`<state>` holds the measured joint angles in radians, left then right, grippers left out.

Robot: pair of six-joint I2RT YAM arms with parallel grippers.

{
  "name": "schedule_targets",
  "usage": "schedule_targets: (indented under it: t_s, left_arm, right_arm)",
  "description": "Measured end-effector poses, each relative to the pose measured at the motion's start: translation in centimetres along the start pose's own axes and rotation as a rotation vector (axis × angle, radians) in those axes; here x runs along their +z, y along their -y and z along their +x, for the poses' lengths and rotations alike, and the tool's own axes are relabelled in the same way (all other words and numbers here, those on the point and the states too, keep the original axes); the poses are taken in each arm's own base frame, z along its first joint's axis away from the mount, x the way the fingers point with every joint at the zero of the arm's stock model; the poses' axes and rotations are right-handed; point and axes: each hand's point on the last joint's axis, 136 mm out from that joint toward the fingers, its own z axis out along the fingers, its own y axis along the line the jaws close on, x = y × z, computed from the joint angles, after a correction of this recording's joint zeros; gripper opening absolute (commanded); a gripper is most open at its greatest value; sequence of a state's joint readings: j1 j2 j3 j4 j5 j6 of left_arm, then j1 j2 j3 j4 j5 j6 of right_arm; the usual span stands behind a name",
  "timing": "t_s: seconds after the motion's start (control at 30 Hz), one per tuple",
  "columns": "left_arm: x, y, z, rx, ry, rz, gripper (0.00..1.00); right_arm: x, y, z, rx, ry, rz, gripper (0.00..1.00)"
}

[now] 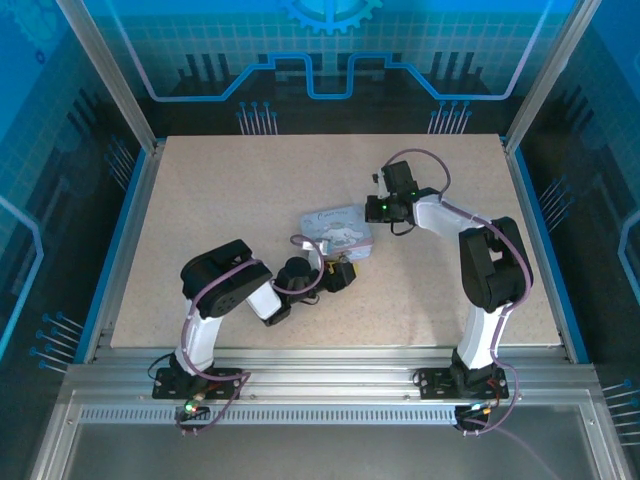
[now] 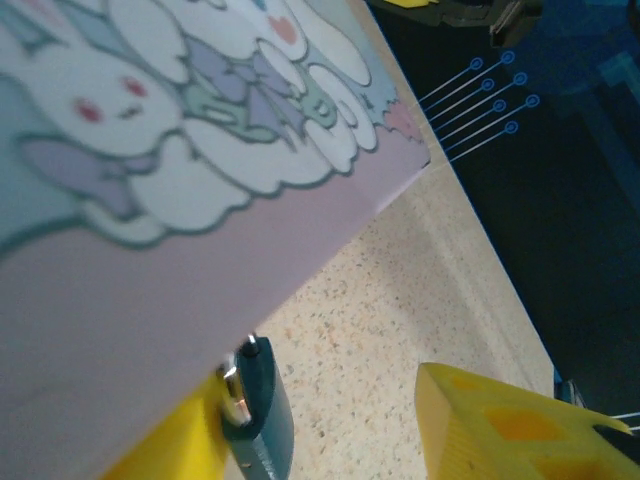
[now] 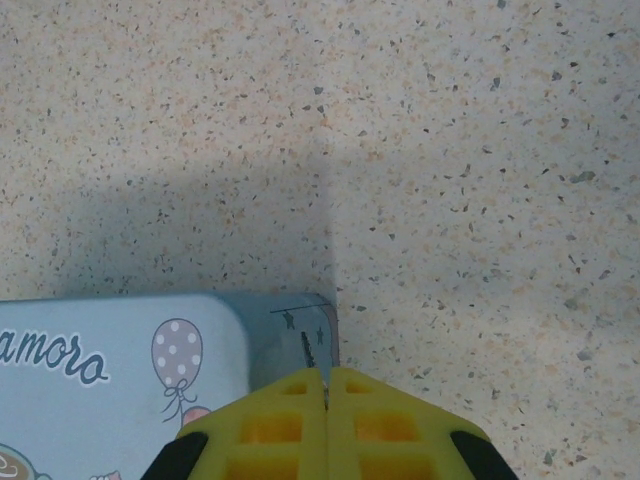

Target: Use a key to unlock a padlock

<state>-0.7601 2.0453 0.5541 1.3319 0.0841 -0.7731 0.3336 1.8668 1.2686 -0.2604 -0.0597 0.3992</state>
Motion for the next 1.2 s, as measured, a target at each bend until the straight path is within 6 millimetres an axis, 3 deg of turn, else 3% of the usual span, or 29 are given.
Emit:
schedule_targets:
  t_s: [0.37, 0.47, 0.5, 0.57, 0.67, 1.03, 1.2]
  left_arm:
    - [-0.7, -1.3, -0.6, -0.020, -0.005, -0.043, 0.19]
    - [-0.8, -1.6, -0.6, -0.015, -0.015, -0.058, 0.17]
    - [-0.8, -1.6, -0.5, -0.014, -0.019, -0.060, 0.19]
    - [-0.8, -1.7, -0.6, -0.010, -0.026, -0.062, 0.35]
    - [-0.8, -1.6, -0.5, -0.013, -0.037, -0.060, 0.41]
    - [0.2, -0.5, -0.8, -0.043, -0.053, -0.018, 0.55]
    - [0.5, -0.4, -0.9, -0.062, -0.049, -0.012, 0.52]
  right_arm:
    - [-0.3, 0.1, 0.7, -0.001, -0.008, 0.001, 0.00]
    - [-0.5, -0.1, 0.6, -0.003, -0.005, -0.002, 0.00]
    - [-0.6, -0.2, 0.6, -0.004, -0.003, -0.003, 0.00]
    - [-0.8, -0.3, 0.5, -0.006, 0.002, -0.006, 0.00]
    - [-1.0, -0.4, 0.4, -0.007, 0.006, -0.011, 0.00]
    - [-0.6, -0.6, 0.9, -0.004, 0.005, -0.028, 0.00]
    - [-0.6, -0.6, 0.9, -0.002, 0.010, -0.033, 0.00]
